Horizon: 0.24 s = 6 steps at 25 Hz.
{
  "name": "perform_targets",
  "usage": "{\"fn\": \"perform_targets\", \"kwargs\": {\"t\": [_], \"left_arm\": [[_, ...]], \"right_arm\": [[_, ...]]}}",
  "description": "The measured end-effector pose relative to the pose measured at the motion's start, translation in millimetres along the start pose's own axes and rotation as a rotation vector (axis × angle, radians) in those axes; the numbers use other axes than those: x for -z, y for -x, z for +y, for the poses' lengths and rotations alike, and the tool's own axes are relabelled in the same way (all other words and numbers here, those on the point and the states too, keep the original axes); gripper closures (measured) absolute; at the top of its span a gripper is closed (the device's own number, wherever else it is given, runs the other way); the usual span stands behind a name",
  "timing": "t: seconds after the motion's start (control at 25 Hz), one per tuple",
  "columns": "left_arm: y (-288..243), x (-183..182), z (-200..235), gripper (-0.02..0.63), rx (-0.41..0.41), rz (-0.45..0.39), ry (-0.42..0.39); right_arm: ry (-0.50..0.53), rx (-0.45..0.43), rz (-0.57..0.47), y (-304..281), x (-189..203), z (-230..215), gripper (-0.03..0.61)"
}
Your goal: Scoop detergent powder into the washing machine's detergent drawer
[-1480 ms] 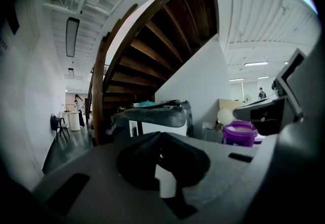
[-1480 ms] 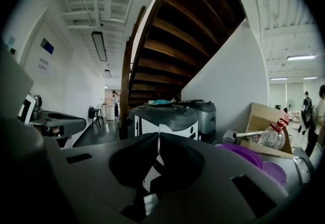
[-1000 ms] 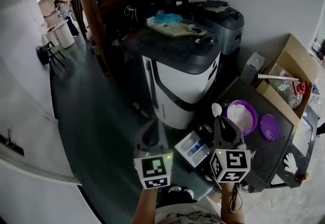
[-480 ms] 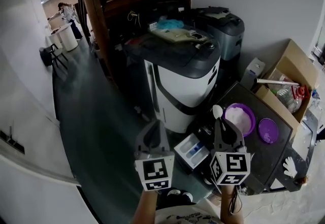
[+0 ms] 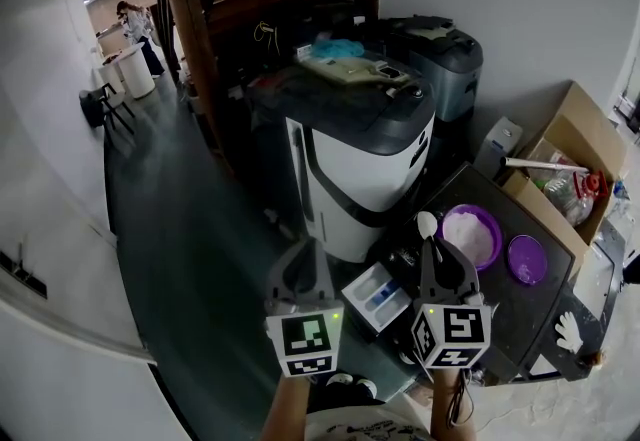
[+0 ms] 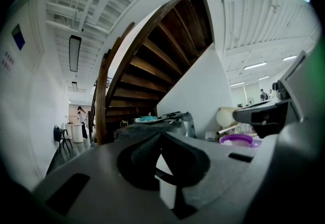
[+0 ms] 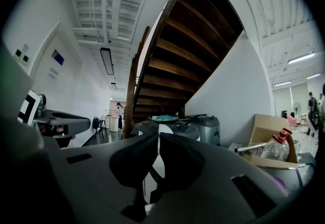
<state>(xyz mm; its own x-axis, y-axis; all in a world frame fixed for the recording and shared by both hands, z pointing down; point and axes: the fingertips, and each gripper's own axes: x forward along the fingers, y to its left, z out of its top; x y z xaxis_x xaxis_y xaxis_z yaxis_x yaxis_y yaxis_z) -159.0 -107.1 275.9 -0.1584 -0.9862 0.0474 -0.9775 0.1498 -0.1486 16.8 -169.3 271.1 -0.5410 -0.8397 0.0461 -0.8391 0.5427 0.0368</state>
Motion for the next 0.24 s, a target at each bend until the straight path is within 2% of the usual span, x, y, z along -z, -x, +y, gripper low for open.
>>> {"fn": "perform_targets", "kwargs": {"t": [0.24], "left_arm": [[1.1, 1.0, -0.1, 0.612, 0.0, -0.003, 0.0]], "right_arm": [[-0.001, 0.004, 0.0, 0.9, 1.8, -0.9, 0.557]]}}
